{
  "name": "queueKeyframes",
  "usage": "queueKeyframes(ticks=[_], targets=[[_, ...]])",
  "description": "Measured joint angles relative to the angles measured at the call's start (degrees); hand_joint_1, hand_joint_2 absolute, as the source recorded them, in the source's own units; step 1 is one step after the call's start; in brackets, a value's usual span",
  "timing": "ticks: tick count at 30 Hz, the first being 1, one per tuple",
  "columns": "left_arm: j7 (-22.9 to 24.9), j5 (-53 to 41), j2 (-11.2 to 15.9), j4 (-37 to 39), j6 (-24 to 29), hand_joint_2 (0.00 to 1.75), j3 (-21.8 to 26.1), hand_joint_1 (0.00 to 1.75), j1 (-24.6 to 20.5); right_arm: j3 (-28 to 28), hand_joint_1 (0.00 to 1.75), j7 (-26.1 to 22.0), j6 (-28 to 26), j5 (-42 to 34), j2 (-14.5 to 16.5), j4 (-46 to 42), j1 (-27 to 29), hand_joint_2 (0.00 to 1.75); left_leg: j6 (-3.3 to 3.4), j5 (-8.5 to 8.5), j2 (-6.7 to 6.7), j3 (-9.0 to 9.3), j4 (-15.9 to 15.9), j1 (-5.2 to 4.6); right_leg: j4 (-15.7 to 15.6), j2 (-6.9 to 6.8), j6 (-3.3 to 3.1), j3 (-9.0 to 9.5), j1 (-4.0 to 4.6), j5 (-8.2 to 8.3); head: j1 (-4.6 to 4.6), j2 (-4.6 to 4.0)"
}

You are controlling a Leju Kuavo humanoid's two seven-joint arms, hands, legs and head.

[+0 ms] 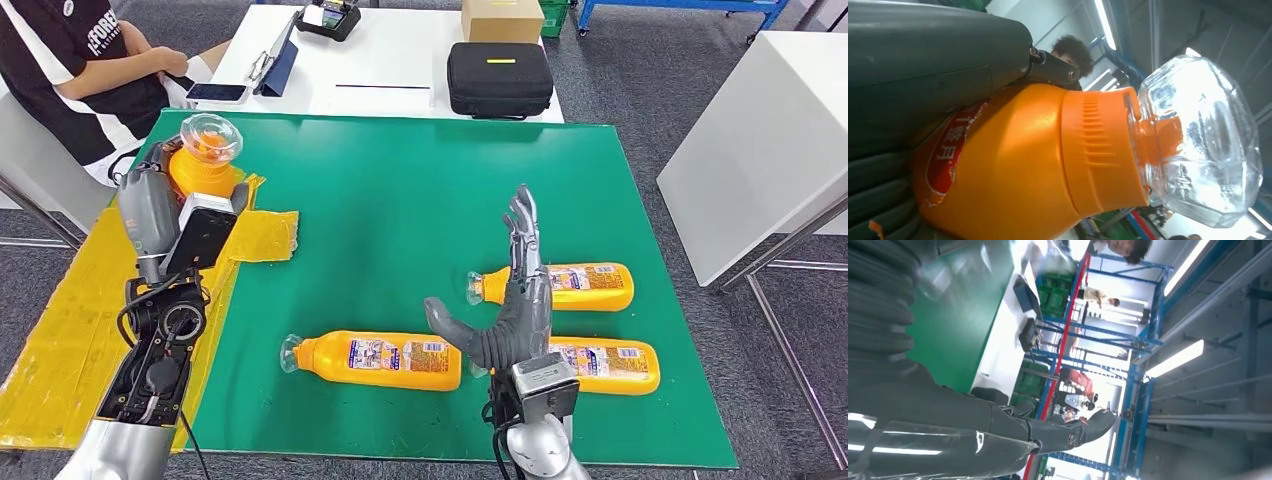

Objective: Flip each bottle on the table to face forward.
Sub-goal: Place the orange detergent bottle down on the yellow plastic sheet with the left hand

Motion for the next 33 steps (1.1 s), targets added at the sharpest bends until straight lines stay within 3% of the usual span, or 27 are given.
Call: queueKeyframes(ticks=[5,9,14,20,29,33], targets=[[0.4,-1.5,0.3,1.8,0.7,1.75,0.7,1.75,-0.4,-0.4,0.00,0.2,0.4,-0.2,-0.3,-1.6,0.5,1.75,0.00,0.00,0.00,-0.01,0.0,0.00,0.0,0.00,-0.01,0.00,0.00,-0.01,0.01,0.00],[4.8,-12.1,1.1,4.7,3.6,1.75,0.8,1.75,-1.4,-1.0,0.00,1.2,2.1,-1.8,-0.4,-2.4,0.8,1.75,0.00,0.00,0.00,0.00,0.0,0.00,0.0,-0.01,-0.01,0.00,0.00,-0.01,0.01,0.00],[9.5,-29.8,3.1,15.1,9.3,1.75,1.1,1.75,-4.6,-2.7,0.00,2.0,4.2,-4.1,-0.8,-3.6,0.9,1.75,0.00,0.01,0.00,0.02,0.0,0.00,0.0,0.01,-0.01,0.01,0.00,0.01,0.01,0.00],[12.9,-42.7,5.7,28.9,9.7,1.75,0.5,1.75,-7.8,-4.4,0.00,1.1,4.5,-5.6,-1.3,-3.8,0.9,1.75,0.00,0.01,0.04,0.02,0.0,0.00,0.0,0.01,-0.01,0.00,0.00,0.00,0.01,0.00],[11.9,-45.0,6.8,39.1,9.4,1.75,-0.9,1.75,-9.4,-5.2,0.00,0.7,4.5,-6.0,-1.5,-3.8,0.9,1.75,0.00,0.00,0.04,-0.02,0.0,0.00,0.0,0.00,-0.02,-0.01,0.00,-0.01,0.01,0.00],[8.2,-43.8,6.9,40.5,9.7,1.75,-0.9,1.75,-9.5,-5.2,0.00,0.7,4.5,-6.0,-1.5,-3.6,0.8,1.75,0.00,0.00,0.03,-0.02,0.0,0.00,0.0,0.00,-0.02,0.00,0.00,-0.01,0.01,0.00]])
